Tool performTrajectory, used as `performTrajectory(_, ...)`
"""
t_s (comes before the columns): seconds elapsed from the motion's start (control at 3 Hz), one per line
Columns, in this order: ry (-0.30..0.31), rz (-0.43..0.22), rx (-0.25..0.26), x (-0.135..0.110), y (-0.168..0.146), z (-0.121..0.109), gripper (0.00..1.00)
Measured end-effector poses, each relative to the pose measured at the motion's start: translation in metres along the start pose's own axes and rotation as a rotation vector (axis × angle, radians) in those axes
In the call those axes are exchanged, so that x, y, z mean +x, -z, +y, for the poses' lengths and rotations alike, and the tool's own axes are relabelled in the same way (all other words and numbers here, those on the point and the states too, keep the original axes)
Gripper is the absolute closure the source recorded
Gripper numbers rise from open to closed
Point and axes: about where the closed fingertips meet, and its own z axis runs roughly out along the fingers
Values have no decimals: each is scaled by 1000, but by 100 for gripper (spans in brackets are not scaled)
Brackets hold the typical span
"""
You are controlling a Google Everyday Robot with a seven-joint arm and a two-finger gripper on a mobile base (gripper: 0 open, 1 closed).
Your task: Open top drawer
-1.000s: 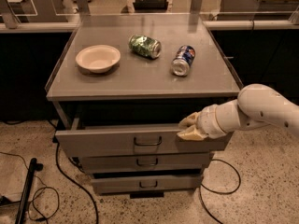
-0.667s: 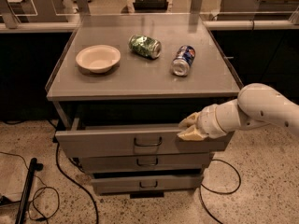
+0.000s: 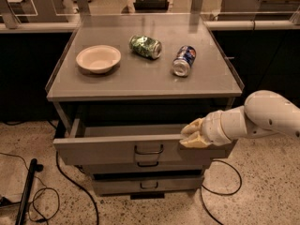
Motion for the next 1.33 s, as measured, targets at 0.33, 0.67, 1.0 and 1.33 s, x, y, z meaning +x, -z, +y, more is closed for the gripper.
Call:
performTrajectory(0.33,0,0,0,0,0,0,82)
performTrajectory(0.67,0,0,0,0,0,0,58)
performTrajectory(1.0,-5,-1,-10,6,1,6,35)
performTrajectory(1.33,-16,-10,-27,12,-1,16,6)
